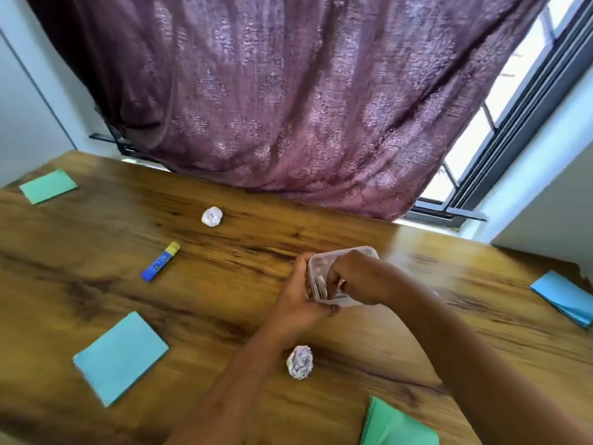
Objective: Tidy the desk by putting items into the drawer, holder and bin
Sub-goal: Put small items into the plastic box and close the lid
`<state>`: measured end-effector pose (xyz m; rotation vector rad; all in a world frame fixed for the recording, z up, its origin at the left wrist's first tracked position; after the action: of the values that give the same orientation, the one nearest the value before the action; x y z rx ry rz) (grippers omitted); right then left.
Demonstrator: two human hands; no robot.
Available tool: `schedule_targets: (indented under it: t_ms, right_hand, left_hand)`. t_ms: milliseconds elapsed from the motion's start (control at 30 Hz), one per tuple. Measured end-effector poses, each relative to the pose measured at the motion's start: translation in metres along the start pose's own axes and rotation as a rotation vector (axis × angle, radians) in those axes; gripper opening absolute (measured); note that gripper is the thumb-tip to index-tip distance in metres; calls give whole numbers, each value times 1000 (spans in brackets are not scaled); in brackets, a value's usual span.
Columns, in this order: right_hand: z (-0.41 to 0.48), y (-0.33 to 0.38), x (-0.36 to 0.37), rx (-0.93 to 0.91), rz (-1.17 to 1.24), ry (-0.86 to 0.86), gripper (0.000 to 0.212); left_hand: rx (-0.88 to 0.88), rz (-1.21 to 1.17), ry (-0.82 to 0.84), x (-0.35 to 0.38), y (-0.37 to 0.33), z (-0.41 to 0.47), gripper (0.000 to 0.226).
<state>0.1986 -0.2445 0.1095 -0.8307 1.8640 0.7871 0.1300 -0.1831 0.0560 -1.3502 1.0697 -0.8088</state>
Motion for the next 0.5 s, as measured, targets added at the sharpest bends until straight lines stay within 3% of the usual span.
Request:
schedule_targets:
  t_ms: [167, 333, 433, 500]
  right_hand:
    - [20, 50, -1, -9, 112, 50, 35]
    - [59, 101, 4, 101, -57, 14, 29]
    - [77, 129, 4, 213, -114, 5, 6]
    - [85, 146, 0, 320, -58, -28, 33]
  left_hand:
    - [1, 3, -24, -49, 7, -12, 72]
    - [34, 14, -5, -109, 10, -22, 70]
    - [56, 45, -3, -142, 13, -28, 70]
    - [59, 52, -21, -165, 16, -32, 71]
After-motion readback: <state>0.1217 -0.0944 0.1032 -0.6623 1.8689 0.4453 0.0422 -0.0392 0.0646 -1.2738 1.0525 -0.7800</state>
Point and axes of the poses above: each hand's wrist, its own z-axis towards the middle knuckle, its own x-axis out of the palm, y = z × x, the point moved 7 cm from there along z, towards the middle knuckle, and after that the axes turned 6 degrees about z, right-handed, at the moved point
